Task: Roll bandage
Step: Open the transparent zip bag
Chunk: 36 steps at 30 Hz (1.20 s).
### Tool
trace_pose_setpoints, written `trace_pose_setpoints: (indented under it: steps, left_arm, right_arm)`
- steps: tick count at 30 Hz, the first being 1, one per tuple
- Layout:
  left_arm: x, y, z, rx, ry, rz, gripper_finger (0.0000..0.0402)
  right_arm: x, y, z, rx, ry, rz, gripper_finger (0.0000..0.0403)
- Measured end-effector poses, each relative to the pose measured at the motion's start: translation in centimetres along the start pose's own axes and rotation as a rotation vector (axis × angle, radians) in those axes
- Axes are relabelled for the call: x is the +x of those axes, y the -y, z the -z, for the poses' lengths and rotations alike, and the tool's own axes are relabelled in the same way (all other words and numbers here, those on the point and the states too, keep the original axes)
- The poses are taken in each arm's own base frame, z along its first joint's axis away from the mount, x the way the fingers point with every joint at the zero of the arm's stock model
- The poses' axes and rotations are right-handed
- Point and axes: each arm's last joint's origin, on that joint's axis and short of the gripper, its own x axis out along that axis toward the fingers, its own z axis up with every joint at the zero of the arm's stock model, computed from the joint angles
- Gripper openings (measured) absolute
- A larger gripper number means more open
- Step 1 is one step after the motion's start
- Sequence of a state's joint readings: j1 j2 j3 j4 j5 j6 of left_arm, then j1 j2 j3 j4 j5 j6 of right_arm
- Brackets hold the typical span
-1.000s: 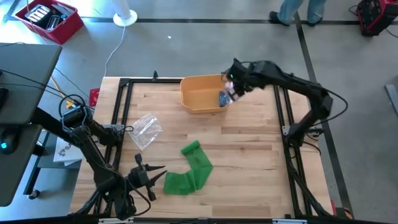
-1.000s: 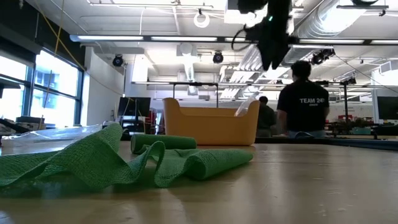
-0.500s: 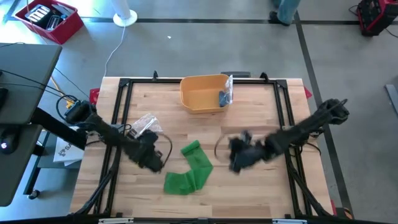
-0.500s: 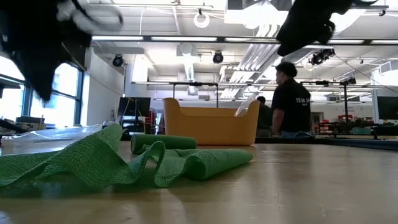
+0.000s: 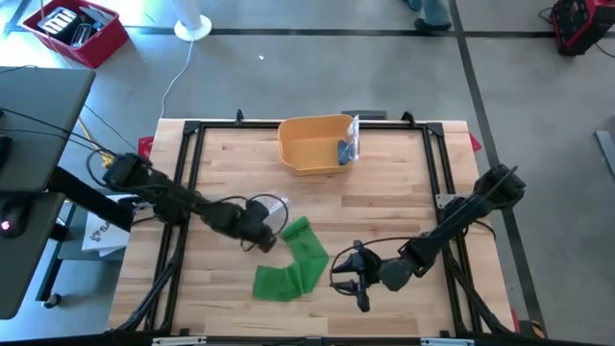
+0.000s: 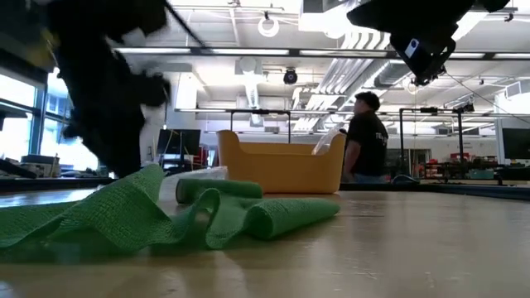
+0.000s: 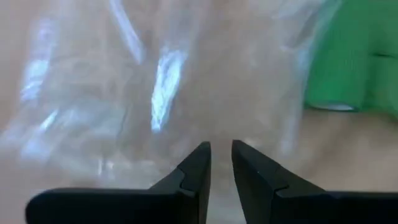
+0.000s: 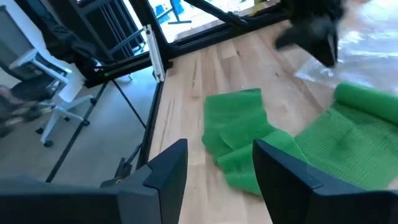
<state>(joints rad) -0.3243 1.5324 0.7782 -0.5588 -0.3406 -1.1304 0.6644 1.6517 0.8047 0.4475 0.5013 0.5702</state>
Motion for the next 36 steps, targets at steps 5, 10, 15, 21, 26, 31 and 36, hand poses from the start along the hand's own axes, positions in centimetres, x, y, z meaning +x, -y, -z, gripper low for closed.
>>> trace_pose_setpoints:
  steps: [5, 10, 15, 21, 26, 31, 36]
  left_arm:
    - [-4.7, 3.3, -1.1, 0.215, 0.218, 0.13, 0.0047]
    - [-6.2, 3.8, 0.1, 0.508, 0.24, 0.139, 0.0047]
    - [-5.7, 1.9, 1.1, 0.773, 0.115, -0.066, 0.0048]
    - [-2.1, 0.6, 0.9, 1.008, -0.065, -0.202, 0.0049]
    - [1.6, 0.1, 1.2, 1.133, -0.219, -0.288, 0.0049]
    - [3.0, 0.4, 1.8, 1.041, -0.287, -0.333, 0.0048]
    - [1.5, 0.2, 2.5, 0.458, -0.434, -0.276, 0.004]
  right_arm:
    - [0.3, 0.3, 0.3, 0.048, 0.005, 0.03, 0.0173]
    - [0.3, 0.4, 0.3, 0.072, 0.022, 0.054, 0.0173]
    - [0.3, 0.1, 0.0, 0.107, 0.053, 0.044, 0.0173]
    - [0.2, 0.1, -0.1, 0.121, 0.061, 0.037, 0.0173]
    - [0.2, 0.0, -0.1, 0.125, 0.064, 0.035, 0.0173]
    - [0.2, 0.0, -0.1, 0.122, 0.063, 0.035, 0.0173]
    - [0.2, 0.0, -0.1, 0.121, 0.063, 0.037, 0.0173]
